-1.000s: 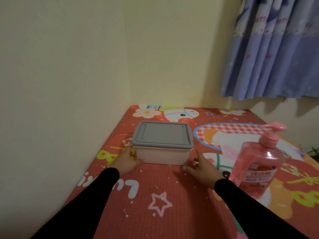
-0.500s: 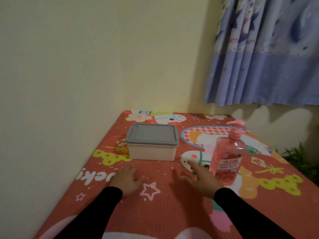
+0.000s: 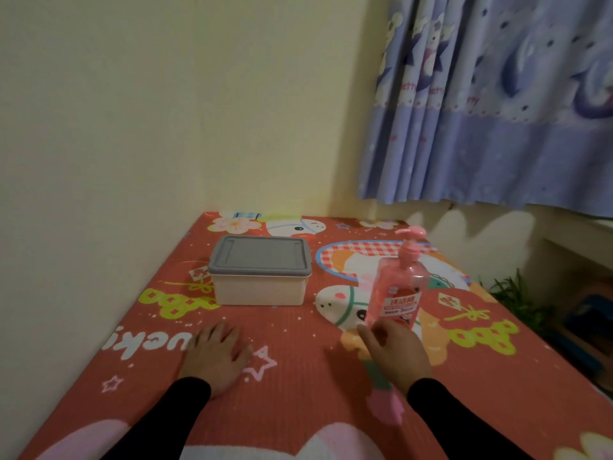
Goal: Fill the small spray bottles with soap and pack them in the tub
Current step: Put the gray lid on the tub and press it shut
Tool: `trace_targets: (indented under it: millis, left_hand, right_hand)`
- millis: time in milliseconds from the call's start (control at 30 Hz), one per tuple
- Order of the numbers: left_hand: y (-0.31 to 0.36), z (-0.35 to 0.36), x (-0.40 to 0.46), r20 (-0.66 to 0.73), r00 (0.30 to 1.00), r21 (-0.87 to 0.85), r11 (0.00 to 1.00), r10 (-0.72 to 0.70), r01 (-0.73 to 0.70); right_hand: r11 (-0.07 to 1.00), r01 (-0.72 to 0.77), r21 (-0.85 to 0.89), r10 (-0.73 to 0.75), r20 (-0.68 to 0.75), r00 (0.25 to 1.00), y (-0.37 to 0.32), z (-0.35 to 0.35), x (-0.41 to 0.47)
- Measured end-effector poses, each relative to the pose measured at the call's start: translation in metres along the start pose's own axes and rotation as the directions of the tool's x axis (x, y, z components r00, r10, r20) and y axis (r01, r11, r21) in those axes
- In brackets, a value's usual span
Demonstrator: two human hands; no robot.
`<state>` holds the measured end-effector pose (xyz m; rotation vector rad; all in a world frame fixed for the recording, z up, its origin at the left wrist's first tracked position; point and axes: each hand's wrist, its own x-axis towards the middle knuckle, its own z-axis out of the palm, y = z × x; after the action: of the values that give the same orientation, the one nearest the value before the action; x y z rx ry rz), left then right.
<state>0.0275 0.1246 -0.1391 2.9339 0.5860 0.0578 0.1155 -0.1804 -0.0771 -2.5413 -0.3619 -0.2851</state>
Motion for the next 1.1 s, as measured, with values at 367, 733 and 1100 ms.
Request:
trace_targets:
  millis: [367, 733, 1100]
  left_hand:
    - [0.003, 0.003, 0.000, -0.036, 0.999, 0.004, 1.000, 0.009, -0.009]
    - [0.002, 0.002, -0.001, -0.054, 0.998, -0.007, 1.000, 0.018, -0.019]
    - [0.004, 0.001, -0.004, -0.075, 0.997, -0.024, 1.000, 0.010, -0.012]
  right_hand:
    - [0.908, -0.304, 0.289, 0.358, -0.158, 0.920, 0.026, 0.003, 0.016]
    - [0.848, -0.198, 0.492, 0.362, -0.265, 0.894, 0.027, 0.035, 0.042]
    - [0.848, -0.094, 0.521, 0.260, -0.255, 0.931, -0.008, 0.064, 0.075]
